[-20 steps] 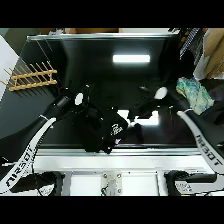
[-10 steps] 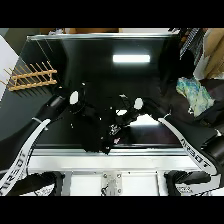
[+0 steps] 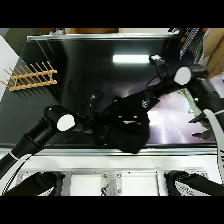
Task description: Fold the clothes and pants, and hang the long-sleeved shirts on hangers.
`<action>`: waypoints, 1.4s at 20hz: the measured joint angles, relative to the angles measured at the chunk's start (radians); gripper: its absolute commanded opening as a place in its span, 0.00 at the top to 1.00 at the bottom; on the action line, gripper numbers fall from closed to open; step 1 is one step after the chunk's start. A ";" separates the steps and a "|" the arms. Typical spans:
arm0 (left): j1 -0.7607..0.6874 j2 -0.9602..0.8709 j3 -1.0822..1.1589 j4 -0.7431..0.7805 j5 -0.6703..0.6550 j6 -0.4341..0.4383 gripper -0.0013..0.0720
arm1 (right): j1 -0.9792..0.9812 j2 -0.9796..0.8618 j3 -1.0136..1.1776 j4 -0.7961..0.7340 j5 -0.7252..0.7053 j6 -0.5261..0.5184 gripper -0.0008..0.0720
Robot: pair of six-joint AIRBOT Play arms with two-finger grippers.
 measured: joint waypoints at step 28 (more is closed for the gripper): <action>0.291 -0.628 0.210 -0.372 0.085 0.295 0.94 | -0.021 0.043 0.037 -0.030 0.042 0.034 0.96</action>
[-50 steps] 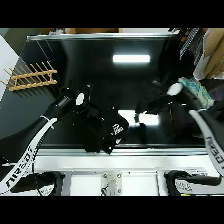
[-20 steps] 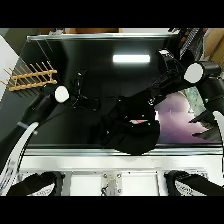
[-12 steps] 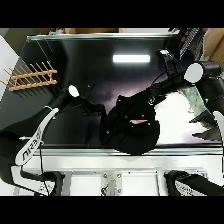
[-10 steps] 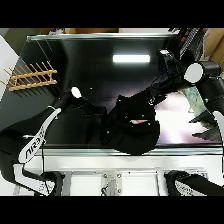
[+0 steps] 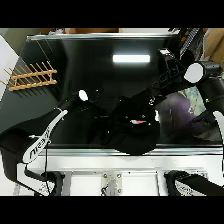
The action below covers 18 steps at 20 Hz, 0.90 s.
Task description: Fold the clothes and pants, and hang the long-sleeved shirts on hangers.
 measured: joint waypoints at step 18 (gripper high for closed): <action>0.031 0.923 0.345 0.006 0.019 -0.130 0.94 | -0.003 0.370 0.590 -0.141 -0.129 -0.014 0.96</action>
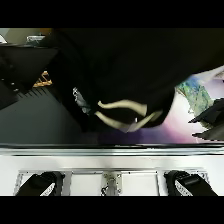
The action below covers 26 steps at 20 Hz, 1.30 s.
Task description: Fold the clothes and pants, and hang the long-sleeved shirts on hangers.
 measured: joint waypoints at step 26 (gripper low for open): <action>0.562 -0.760 -0.013 0.037 -0.057 -0.034 0.08 | -0.016 -0.748 -0.008 0.148 -0.258 0.044 0.36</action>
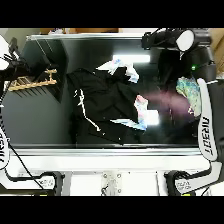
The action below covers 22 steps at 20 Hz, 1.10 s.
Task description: Fold the clothes and pants, and hang the long-sleeved shirts on hangers.
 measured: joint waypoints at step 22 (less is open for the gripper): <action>-0.162 -0.025 -0.549 -0.078 0.168 0.236 0.08 | -0.006 0.547 -0.713 0.023 0.223 0.072 0.36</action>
